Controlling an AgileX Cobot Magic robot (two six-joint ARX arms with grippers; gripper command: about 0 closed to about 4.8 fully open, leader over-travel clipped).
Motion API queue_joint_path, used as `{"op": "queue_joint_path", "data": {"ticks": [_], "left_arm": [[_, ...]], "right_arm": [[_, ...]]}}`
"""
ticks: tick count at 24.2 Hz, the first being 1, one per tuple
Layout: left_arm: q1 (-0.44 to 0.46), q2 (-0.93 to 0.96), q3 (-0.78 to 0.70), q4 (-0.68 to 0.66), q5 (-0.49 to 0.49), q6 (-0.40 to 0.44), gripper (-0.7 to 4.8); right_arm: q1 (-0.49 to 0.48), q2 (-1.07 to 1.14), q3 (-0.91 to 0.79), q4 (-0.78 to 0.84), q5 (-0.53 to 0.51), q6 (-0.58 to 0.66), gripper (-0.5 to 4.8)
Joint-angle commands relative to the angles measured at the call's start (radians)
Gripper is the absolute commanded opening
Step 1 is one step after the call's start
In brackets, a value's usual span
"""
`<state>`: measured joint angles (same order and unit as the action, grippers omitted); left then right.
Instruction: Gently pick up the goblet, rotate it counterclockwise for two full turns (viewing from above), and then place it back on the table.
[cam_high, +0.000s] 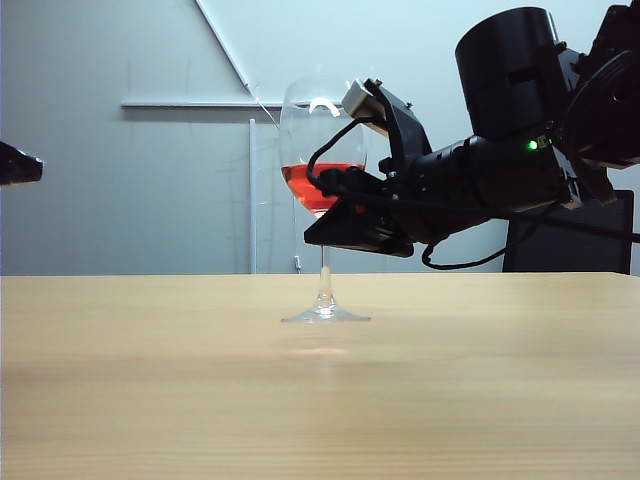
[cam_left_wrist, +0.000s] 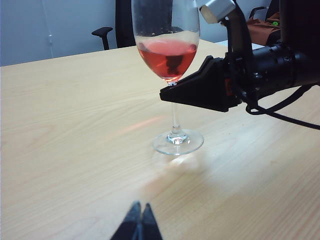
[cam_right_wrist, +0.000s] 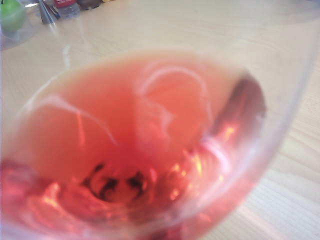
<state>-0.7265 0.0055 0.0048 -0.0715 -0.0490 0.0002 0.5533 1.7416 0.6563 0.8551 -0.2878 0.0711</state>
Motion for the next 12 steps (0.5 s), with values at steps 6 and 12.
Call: {"op": "queue_joint_path", "data": {"ticks": [6, 12], "left_arm": [[-0.001, 0.000, 0.004, 0.005, 0.004, 0.000, -0.05], [-0.001, 0.000, 0.004, 0.005, 0.004, 0.000, -0.05]], "right_arm": [[0.001, -0.014, 0.011, 0.064, -0.163, -0.113, -0.05], [-0.031, -0.014, 0.011, 0.061, -0.364, -0.164, -0.05]]}}
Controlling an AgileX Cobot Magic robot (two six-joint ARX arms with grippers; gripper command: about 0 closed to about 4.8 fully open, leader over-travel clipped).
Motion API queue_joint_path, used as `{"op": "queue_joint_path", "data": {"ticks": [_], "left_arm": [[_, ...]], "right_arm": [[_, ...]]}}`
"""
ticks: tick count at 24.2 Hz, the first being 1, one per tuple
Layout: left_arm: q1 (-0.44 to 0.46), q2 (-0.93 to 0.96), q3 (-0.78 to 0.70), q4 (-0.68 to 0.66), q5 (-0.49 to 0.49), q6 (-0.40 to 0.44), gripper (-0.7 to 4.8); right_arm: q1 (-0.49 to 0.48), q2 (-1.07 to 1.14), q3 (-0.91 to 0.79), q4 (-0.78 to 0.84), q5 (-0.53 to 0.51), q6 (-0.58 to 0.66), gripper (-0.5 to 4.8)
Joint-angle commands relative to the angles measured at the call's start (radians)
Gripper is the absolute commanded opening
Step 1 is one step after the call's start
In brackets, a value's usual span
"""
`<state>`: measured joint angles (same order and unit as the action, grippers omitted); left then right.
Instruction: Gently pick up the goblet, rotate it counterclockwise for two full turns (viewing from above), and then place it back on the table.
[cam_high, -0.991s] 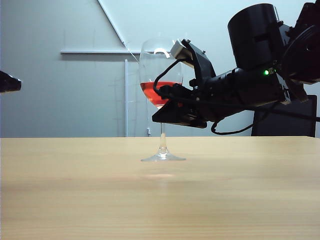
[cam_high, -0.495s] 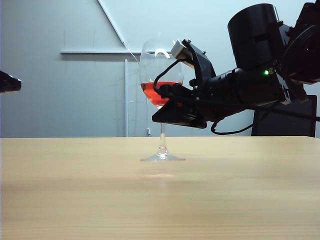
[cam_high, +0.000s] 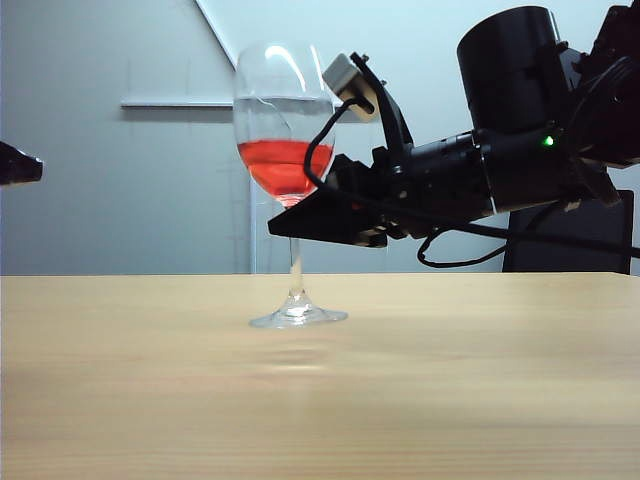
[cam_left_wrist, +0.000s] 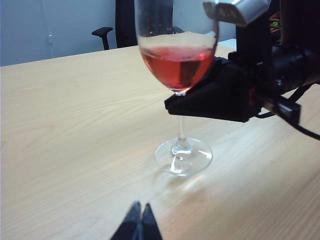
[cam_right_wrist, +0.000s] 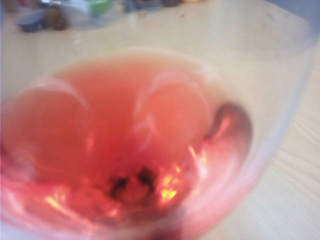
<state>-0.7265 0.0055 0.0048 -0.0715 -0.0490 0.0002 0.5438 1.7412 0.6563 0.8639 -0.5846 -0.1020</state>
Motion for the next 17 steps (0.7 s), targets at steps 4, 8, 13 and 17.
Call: {"op": "queue_joint_path", "data": {"ticks": [4, 8, 13, 17], "left_arm": [[-0.001, 0.000, 0.004, 0.005, 0.004, 0.000, -0.05], [-0.001, 0.000, 0.004, 0.005, 0.004, 0.000, -0.05], [-0.001, 0.000, 0.004, 0.005, 0.004, 0.000, -0.05], [-0.001, 0.000, 0.004, 0.005, 0.004, 0.000, -0.05]], "right_arm": [[-0.094, -0.014, 0.010, 0.071, -0.167, 0.156, -0.05], [-0.154, -0.014, 0.008, 0.130, -0.261, 0.266, -0.05], [-0.214, -0.014, 0.008, 0.236, -0.321, 0.433, -0.05], [-0.245, -0.013, 0.007, 0.369, -0.330, 0.603, -0.05]]}}
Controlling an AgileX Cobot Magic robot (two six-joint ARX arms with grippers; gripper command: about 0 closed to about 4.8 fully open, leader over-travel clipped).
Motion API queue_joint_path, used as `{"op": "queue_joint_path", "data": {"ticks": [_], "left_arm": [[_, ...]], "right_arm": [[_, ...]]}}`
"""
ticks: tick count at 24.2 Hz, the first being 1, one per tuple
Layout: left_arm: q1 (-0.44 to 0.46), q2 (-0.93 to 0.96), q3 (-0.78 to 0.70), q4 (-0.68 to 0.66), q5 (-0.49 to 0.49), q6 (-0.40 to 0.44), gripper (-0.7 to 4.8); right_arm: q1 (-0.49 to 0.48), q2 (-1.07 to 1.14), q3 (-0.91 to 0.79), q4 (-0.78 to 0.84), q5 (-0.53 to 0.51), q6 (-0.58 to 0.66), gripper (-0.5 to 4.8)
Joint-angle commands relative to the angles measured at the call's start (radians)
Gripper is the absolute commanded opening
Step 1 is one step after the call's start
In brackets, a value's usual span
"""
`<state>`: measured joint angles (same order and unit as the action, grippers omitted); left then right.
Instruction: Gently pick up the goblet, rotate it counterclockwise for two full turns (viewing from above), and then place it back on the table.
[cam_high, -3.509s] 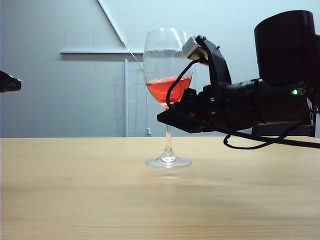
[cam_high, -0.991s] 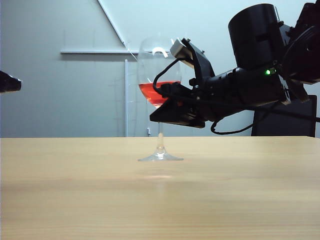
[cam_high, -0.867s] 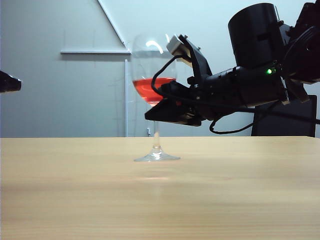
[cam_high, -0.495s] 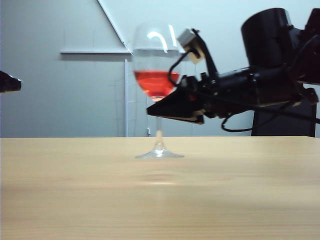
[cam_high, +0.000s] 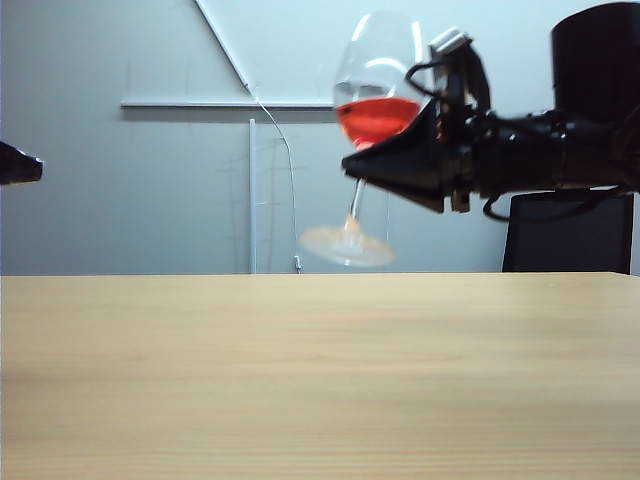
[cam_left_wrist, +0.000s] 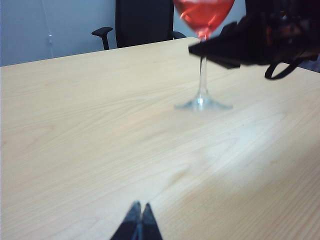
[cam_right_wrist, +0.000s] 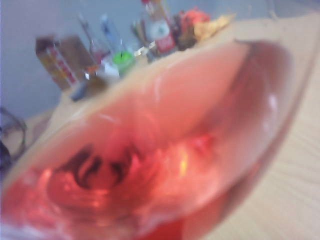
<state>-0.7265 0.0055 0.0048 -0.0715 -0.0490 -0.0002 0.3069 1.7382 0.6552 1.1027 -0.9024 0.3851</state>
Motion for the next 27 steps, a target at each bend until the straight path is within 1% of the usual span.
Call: {"op": "queue_joint_path", "data": {"ticks": [1, 3, 5, 8, 13, 18, 19, 22, 27], "left_arm": [[-0.001, 0.000, 0.004, 0.005, 0.004, 0.000, -0.05], [-0.001, 0.000, 0.004, 0.005, 0.004, 0.000, -0.05], [-0.001, 0.000, 0.004, 0.005, 0.004, 0.000, -0.05], [-0.001, 0.000, 0.004, 0.005, 0.004, 0.000, -0.05], [-0.001, 0.000, 0.004, 0.005, 0.004, 0.000, -0.05], [-0.001, 0.000, 0.004, 0.005, 0.004, 0.000, -0.05], [-0.001, 0.000, 0.004, 0.005, 0.004, 0.000, -0.05], [-0.001, 0.000, 0.004, 0.005, 0.004, 0.000, -0.05], [-0.001, 0.000, 0.004, 0.005, 0.004, 0.000, -0.05]], "right_arm": [[-0.013, -0.010, 0.008, 0.147, -0.006, 0.140, -0.05], [-0.017, -0.010, 0.005, 0.167, 0.025, 0.182, -0.05], [-0.019, -0.010, -0.007, 0.181, 0.093, 0.262, -0.05], [-0.019, -0.010, -0.011, 0.172, 0.124, 0.314, -0.05], [-0.019, -0.010, -0.011, 0.140, 0.174, 0.322, -0.05], [-0.019, -0.010, -0.011, 0.096, 0.224, 0.293, -0.05], [-0.019, -0.010, -0.010, 0.061, 0.256, 0.293, -0.05], [-0.019, -0.010, -0.010, -0.006, 0.300, 0.291, -0.05], [-0.019, -0.011, -0.009, -0.085, 0.326, 0.262, -0.05]]}}
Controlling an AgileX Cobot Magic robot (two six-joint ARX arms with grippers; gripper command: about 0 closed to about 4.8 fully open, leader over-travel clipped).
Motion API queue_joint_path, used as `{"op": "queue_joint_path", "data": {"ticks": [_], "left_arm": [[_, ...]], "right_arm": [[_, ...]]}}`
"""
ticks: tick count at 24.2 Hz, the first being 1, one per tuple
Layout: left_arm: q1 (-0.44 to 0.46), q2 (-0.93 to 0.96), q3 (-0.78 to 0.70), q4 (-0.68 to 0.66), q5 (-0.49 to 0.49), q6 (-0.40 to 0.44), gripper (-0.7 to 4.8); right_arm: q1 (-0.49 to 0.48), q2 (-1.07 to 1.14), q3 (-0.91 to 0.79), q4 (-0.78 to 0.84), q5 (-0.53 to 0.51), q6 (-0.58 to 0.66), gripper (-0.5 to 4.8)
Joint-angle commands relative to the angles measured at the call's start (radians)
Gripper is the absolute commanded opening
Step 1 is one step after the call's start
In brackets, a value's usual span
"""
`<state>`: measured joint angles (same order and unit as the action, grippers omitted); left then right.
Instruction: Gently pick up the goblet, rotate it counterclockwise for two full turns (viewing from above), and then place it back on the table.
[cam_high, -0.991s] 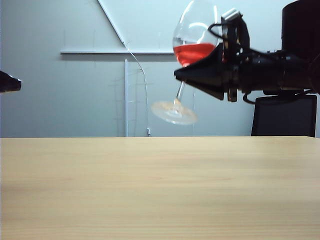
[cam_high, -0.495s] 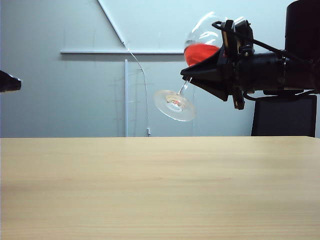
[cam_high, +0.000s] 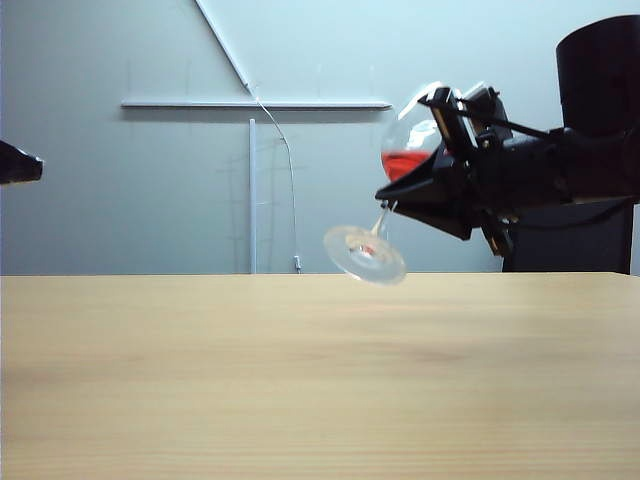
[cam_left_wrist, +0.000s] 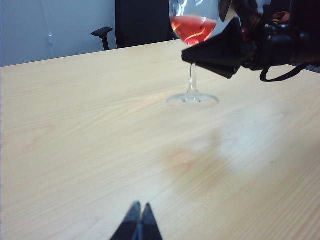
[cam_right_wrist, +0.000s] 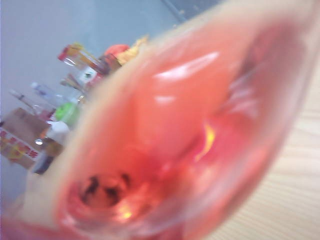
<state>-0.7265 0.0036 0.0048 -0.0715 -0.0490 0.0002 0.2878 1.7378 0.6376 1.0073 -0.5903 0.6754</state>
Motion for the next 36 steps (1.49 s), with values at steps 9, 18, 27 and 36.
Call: {"op": "queue_joint_path", "data": {"ticks": [9, 18, 27, 36], "left_arm": [[-0.002, 0.002, 0.004, 0.005, 0.004, 0.000, -0.05], [-0.001, 0.002, 0.004, 0.005, 0.004, 0.000, -0.05], [-0.002, 0.002, 0.004, 0.005, 0.004, 0.000, -0.05], [-0.002, 0.002, 0.004, 0.005, 0.004, 0.000, -0.05]], "right_arm": [[0.041, -0.019, 0.058, -0.170, 0.112, -0.167, -0.06], [0.099, -0.107, 0.113, -0.441, 0.325, -0.359, -0.06], [0.149, -0.130, 0.259, -0.708, 0.386, -0.502, -0.05], [0.185, -0.132, 0.402, -1.017, 0.388, -0.776, -0.05]]}}
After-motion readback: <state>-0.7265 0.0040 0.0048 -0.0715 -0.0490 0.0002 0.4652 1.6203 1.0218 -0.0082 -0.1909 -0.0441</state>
